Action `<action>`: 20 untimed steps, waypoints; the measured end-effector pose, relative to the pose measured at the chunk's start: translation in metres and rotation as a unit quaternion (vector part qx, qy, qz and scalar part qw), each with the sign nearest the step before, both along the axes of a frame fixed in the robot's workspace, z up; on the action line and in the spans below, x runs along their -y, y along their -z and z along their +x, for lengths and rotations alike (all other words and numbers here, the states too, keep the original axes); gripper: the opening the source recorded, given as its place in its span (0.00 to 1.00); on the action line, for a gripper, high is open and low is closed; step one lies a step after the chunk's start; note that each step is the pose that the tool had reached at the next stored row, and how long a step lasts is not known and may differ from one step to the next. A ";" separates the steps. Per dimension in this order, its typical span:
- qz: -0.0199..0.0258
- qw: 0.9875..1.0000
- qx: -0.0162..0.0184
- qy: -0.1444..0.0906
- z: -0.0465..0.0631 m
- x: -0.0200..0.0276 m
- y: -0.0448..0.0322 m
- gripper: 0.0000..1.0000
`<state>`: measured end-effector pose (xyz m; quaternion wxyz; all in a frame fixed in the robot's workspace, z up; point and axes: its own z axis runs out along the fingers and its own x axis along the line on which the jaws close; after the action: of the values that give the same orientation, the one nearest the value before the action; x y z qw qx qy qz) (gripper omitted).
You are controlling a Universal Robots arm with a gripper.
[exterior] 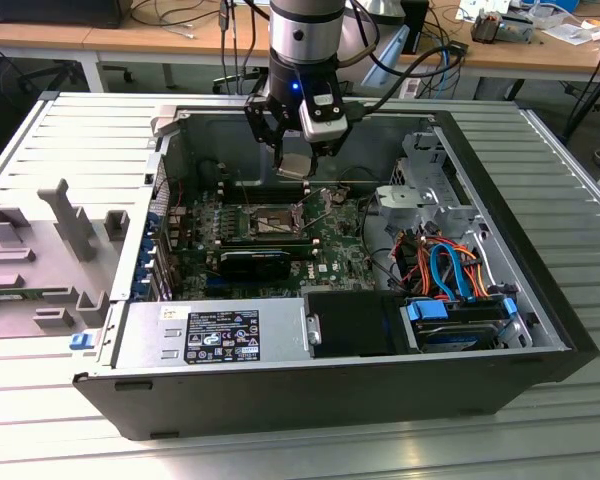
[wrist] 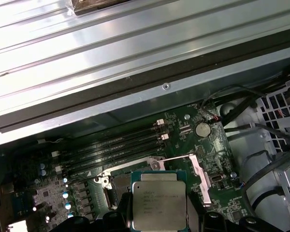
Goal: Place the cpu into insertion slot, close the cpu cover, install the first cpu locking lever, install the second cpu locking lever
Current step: 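Place the cpu into insertion slot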
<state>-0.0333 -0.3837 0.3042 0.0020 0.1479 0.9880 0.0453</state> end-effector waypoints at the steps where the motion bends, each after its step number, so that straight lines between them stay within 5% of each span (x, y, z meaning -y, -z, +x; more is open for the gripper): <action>1: 0.000 1.000 0.000 0.000 0.000 0.0000 0.0000 0.54; 20: 0.000 1.000 0.000 0.011 0.000 0.0016 0.0001 0.54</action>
<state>-0.0332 -0.3853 0.3041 0.0025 0.1585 0.9863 0.0453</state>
